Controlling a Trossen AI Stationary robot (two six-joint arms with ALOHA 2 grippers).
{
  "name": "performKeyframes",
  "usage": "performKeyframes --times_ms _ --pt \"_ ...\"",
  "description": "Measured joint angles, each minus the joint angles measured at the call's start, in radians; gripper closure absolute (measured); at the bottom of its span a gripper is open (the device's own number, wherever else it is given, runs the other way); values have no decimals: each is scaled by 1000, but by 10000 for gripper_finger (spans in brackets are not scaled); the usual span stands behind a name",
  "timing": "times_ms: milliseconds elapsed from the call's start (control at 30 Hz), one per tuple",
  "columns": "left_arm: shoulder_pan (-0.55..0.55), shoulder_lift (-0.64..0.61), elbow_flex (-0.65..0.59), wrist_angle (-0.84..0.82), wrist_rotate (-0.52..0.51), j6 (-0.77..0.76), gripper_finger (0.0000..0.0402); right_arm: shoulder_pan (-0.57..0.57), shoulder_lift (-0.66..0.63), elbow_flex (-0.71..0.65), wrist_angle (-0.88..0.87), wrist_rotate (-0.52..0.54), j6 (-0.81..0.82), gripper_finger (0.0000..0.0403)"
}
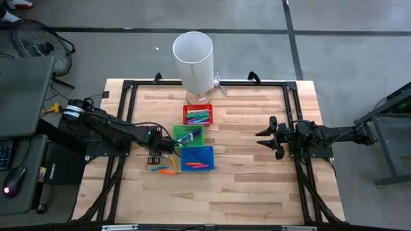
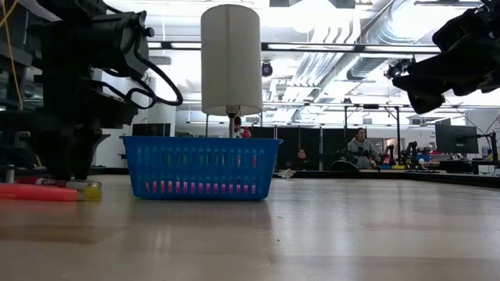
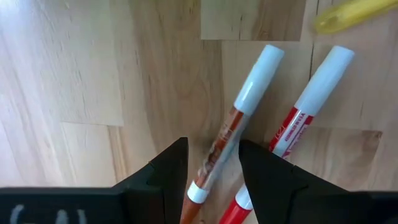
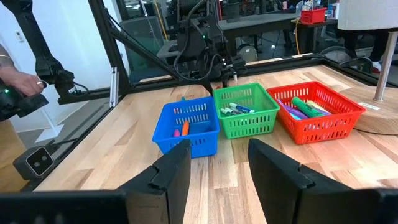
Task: Pick & Place Markers
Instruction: Put the white and brown marker pen into the green bin
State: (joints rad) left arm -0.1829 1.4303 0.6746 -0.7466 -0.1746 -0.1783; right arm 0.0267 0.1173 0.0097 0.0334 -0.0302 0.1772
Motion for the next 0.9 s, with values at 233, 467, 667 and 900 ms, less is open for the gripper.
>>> performKeyframes --times_ms 233,467,667,900 --pt "0 11 0 11 8 49 258 0 0 0 0 0 -1 253" --pt "0 13 0 16 30 51 313 0 0 0 0 0 0 253" --pt "0 13 0 16 39 46 375 0 0 0 0 0 0 253" --pt "0 13 -1 18 34 39 385 0 0 0 0 0 -1 253"
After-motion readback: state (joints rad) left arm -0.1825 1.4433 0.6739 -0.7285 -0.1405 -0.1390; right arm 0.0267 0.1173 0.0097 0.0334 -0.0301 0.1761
